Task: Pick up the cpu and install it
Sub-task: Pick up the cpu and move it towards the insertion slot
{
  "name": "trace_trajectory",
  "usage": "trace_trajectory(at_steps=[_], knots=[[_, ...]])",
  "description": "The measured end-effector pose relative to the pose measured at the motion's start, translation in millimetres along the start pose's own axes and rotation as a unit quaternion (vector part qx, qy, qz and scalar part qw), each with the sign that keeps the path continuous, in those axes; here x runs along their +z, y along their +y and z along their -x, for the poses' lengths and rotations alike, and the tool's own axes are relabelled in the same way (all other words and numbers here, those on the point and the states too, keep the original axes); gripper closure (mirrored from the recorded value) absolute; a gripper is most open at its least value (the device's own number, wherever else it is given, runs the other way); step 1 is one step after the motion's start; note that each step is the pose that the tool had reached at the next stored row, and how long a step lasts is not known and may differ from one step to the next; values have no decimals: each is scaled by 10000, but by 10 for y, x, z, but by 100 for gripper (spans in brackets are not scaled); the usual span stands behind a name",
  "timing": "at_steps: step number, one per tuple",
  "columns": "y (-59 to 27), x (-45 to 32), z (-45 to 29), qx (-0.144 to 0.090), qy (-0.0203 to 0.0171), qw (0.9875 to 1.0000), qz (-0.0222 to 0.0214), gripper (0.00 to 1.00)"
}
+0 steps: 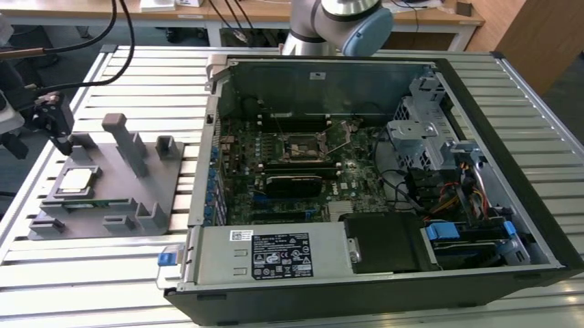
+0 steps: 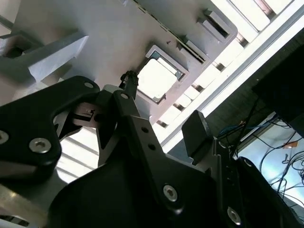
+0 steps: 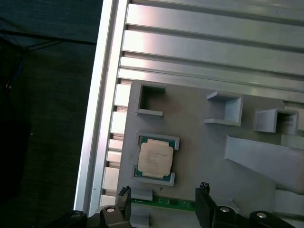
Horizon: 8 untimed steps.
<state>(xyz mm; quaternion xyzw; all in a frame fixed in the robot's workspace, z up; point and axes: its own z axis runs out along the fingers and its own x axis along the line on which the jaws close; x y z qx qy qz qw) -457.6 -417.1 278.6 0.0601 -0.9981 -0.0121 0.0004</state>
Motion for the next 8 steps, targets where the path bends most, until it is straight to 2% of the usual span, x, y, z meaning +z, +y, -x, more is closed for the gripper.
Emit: trace_trajectory(at_steps=[3, 6, 8], knots=[[-1, 32, -3, -2, -57, 10000, -7, 36], [-1, 57, -4, -2, -88, 10000, -11, 36], [-2, 79, -4, -2, -93, 10000, -10, 36]])
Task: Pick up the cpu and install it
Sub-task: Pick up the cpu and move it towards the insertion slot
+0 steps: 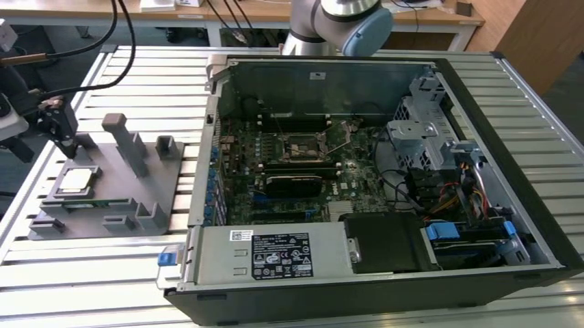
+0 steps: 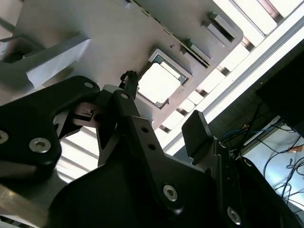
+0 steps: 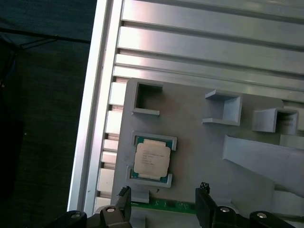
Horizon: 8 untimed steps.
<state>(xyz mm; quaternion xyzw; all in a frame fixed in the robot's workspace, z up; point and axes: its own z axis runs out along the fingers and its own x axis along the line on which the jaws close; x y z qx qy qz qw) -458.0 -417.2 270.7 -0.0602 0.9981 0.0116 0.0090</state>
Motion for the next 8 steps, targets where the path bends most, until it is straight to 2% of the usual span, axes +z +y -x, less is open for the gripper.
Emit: trace_trajectory(at_steps=[8], knots=[[4, 85, -34, 0, -1, 10000, 3, 36]])
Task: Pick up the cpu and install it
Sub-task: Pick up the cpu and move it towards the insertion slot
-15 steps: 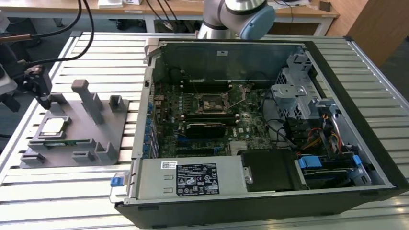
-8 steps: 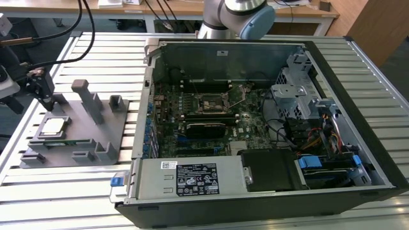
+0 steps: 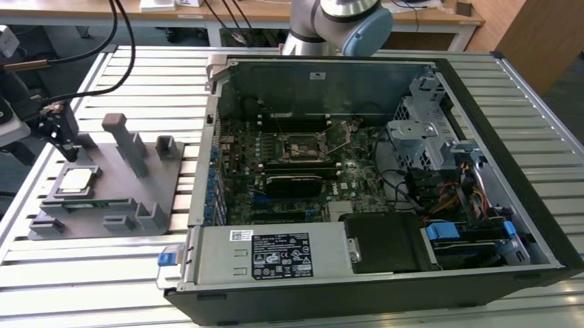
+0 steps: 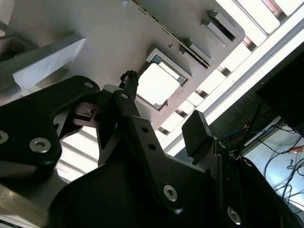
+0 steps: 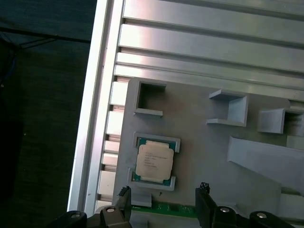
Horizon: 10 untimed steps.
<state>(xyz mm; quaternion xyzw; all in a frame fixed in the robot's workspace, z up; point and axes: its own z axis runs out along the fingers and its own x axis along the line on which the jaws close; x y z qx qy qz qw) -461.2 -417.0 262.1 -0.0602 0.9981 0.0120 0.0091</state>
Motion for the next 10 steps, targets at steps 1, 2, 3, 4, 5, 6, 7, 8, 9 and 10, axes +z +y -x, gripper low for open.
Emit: trace_trajectory(at_steps=[1, 2, 3, 4, 5, 6, 7, 8, 9, 10], knots=[[1, 9, -1, 0, 1, 10000, 0, 36], [3, 18, -2, 0, 1, 10000, 0, 36], [6, 28, -4, 0, 1, 10000, 0, 36], [9, 37, -4, 0, 1, 10000, 0, 36], [10, 48, -5, 0, 1, 10000, 0, 36], [11, 63, -8, 0, 1, 10000, 0, 36], [12, 79, -11, 0, 1, 10000, 0, 36], [13, 93, -14, 0, 0, 10000, 1, 36], [15, 102, -18, 0, 0, 10000, 1, 36], [16, 110, -20, 0, 1, 10000, 1, 36]])
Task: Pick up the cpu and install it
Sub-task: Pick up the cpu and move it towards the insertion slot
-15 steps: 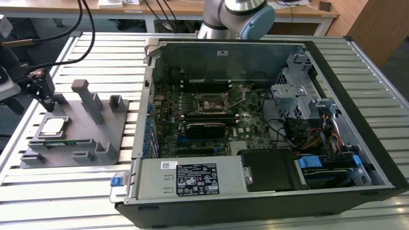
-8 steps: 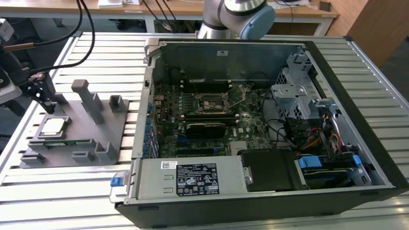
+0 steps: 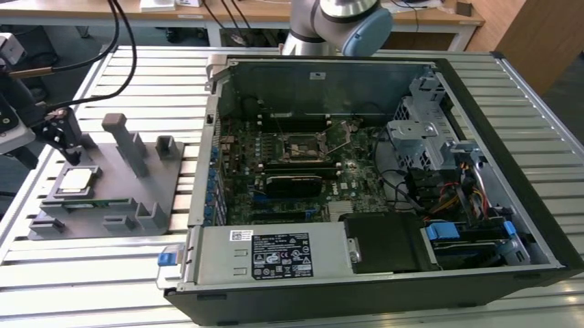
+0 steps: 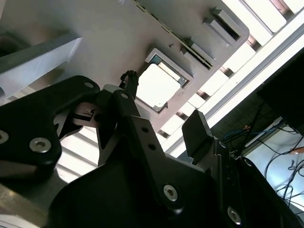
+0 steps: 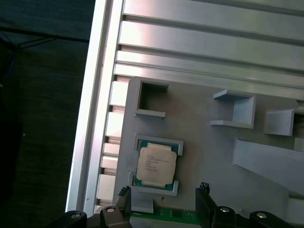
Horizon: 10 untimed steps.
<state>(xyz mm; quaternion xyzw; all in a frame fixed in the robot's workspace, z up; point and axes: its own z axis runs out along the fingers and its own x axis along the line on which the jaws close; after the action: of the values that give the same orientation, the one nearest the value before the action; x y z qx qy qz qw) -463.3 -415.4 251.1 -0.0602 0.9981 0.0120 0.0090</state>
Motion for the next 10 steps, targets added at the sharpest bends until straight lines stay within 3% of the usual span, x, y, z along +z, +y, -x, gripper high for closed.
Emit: trace_trajectory(at_steps=[10], knots=[[7, 92, -41, 0, 0, 10000, 2, 36]])
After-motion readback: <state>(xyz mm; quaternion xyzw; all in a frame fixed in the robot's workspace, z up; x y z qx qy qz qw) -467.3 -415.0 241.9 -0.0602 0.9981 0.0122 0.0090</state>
